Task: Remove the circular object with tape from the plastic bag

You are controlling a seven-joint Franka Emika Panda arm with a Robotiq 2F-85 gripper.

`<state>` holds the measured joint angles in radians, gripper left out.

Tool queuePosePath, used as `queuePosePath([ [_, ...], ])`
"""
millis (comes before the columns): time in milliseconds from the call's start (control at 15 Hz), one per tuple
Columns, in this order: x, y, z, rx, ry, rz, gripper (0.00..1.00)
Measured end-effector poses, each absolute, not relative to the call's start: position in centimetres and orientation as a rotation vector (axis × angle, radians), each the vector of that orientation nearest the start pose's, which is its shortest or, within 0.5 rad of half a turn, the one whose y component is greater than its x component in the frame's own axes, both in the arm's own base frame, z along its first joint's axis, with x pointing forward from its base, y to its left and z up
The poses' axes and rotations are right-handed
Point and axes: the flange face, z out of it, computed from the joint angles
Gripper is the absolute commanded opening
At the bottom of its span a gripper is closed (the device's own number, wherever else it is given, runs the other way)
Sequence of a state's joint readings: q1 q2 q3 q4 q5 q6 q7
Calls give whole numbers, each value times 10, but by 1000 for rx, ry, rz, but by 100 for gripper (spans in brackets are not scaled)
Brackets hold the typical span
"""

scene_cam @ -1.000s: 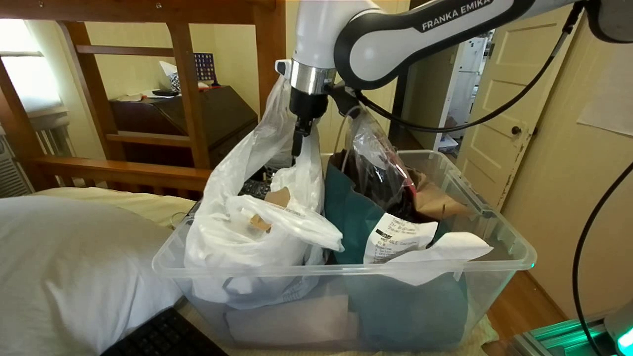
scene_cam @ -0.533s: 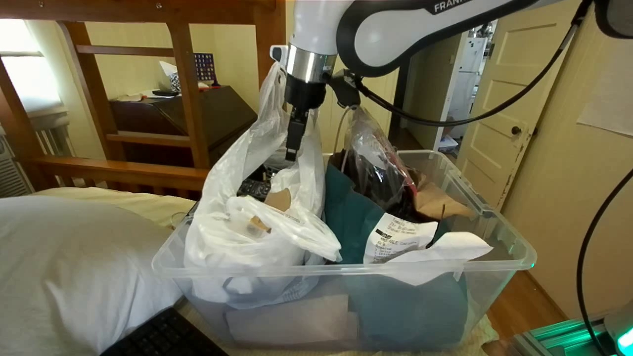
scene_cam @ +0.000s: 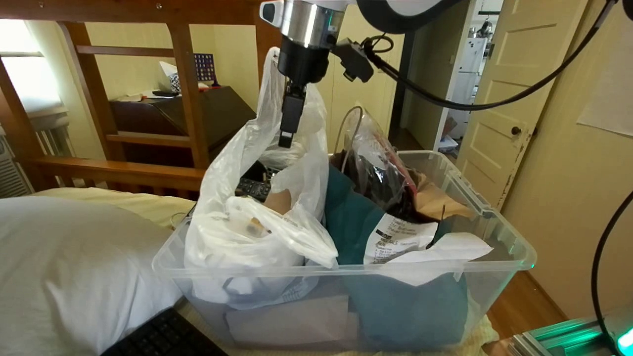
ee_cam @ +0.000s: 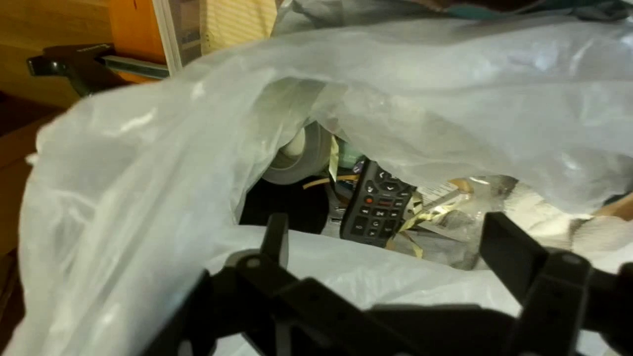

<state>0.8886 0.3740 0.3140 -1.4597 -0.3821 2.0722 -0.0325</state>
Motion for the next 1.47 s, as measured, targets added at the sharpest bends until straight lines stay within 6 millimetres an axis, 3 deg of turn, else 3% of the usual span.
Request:
queuePosePath([
  [267,268,627,528,-2485,-1979,-549,100],
  [600,244,624,544,-2494,-2005,-532,100],
  [1467,233,626,551,-2509,-2018,-558,100],
])
